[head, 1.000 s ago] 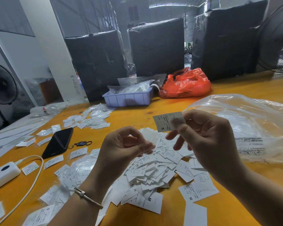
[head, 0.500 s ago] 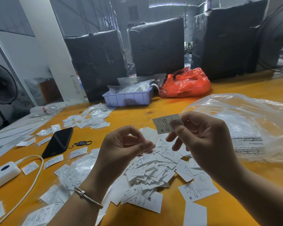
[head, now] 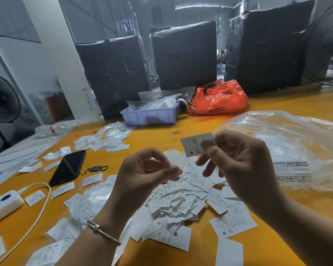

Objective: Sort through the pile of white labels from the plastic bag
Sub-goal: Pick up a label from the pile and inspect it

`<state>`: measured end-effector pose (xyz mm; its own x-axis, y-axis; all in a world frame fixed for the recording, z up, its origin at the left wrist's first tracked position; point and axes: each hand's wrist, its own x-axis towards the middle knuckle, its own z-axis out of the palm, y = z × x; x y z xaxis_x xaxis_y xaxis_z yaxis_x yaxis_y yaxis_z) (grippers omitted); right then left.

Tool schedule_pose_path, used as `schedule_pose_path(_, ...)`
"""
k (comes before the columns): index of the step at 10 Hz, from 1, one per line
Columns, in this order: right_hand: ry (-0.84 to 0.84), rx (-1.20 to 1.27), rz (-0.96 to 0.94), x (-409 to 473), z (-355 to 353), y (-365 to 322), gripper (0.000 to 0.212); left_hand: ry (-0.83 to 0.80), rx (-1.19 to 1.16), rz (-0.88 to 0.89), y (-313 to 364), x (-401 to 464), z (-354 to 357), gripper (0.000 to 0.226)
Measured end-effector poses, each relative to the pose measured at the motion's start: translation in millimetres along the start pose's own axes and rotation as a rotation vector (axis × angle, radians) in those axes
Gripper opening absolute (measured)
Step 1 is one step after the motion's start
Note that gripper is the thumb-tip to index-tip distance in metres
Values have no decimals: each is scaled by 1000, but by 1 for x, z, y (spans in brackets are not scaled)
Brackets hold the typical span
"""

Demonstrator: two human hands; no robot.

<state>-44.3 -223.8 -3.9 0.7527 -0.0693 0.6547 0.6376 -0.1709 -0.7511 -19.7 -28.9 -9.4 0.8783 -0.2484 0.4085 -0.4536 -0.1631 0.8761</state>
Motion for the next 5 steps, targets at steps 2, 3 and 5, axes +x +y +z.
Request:
schedule_pose_path(2,0,-6,-8,0,0,1,14,3,3,8,0,0,0,40)
schedule_pose_path(3,-23,4,-5,-1,1,1,14,0,3,9,-1,0,0,35)
schedule_pose_path(5,-64,32,-13,0,0,4,14,-20,-11,-8,0,0,0,30)
